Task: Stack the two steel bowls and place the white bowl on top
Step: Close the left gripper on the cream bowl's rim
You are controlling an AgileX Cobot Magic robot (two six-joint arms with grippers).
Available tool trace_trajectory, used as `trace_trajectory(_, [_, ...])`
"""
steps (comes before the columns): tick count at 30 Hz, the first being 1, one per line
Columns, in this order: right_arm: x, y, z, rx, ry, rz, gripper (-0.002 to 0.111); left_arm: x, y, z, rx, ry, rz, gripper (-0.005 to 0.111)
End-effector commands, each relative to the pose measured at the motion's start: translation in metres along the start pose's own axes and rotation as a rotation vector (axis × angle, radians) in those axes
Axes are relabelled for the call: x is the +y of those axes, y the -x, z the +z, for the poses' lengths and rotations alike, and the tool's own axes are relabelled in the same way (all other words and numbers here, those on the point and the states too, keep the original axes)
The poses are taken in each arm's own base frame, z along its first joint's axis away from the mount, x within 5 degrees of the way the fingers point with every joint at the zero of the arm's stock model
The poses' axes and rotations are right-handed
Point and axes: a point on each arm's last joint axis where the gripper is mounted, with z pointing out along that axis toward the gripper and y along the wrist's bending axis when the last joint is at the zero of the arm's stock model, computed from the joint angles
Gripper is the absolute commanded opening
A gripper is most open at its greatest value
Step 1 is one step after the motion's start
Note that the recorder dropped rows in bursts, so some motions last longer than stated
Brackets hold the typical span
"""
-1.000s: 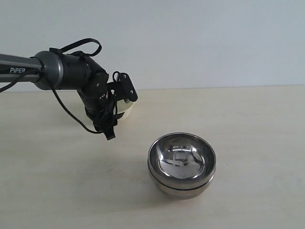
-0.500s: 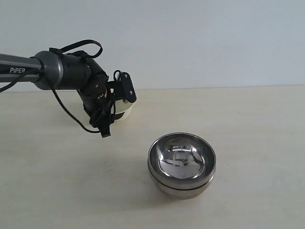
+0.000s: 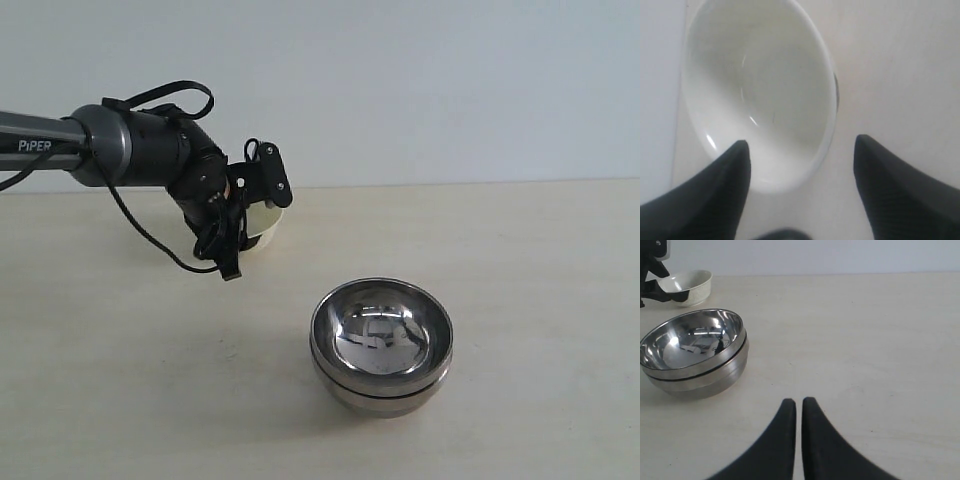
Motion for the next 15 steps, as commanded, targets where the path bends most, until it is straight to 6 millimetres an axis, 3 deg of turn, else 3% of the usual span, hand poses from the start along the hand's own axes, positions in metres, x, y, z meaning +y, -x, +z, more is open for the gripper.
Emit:
trace_trajectory(1, [0.000, 0.001, -0.001, -0.018, -0.002, -0.002, 0.000, -0.001, 0.000, 0.001, -0.003, -0.013, -0.025, 0.055])
trace_trajectory(15, [0.000, 0.001, -0.001, -0.016, -0.002, -0.002, 0.000, -0.012, -0.003, 0.026, 0.001, -0.012, 0.022, 0.055])
